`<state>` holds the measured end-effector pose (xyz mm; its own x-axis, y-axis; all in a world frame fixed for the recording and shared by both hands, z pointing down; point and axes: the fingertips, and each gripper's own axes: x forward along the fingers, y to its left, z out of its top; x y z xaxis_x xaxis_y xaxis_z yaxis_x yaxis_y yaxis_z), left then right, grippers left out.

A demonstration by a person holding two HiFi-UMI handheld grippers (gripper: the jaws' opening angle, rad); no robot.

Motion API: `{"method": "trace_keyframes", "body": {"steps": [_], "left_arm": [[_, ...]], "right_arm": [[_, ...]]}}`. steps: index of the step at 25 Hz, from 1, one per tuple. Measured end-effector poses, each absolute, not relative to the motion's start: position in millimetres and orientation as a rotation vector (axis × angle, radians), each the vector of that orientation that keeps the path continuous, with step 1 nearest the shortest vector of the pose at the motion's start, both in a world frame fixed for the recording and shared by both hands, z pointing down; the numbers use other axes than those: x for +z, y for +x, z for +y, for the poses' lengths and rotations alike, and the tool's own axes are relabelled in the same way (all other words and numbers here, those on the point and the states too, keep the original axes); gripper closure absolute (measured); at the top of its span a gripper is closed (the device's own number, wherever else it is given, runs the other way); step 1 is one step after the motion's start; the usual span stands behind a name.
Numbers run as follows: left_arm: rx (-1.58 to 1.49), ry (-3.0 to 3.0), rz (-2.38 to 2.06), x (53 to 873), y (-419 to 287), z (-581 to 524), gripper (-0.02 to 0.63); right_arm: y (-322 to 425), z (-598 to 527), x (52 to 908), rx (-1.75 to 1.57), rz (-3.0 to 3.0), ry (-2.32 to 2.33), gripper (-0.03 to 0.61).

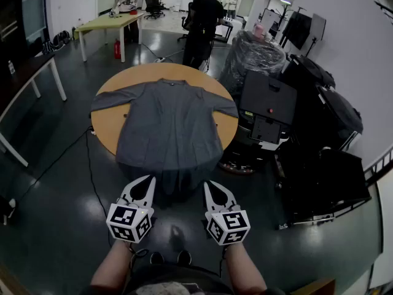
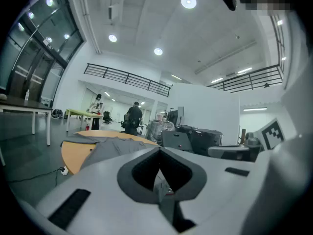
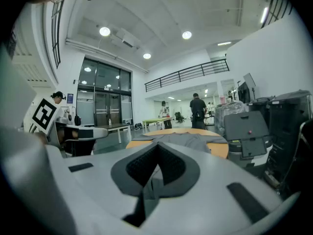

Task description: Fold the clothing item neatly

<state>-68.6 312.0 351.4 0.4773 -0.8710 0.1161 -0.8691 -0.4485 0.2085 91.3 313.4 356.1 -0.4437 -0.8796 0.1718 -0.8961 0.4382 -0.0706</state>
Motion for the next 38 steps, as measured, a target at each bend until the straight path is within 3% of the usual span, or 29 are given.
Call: {"method": "trace_keyframes", "body": {"steps": [17,38], "left_arm": [[0.011,2.501,-1.476,356,-69,314,0.604],[0.071,2.350,-1.642,385,-62,311,0.604]], "right_arm": [[75,314,363,0.214,-2.576,1.540,0.589],[139,283,384,0.333,-2.639,1.619,0.589]]}}
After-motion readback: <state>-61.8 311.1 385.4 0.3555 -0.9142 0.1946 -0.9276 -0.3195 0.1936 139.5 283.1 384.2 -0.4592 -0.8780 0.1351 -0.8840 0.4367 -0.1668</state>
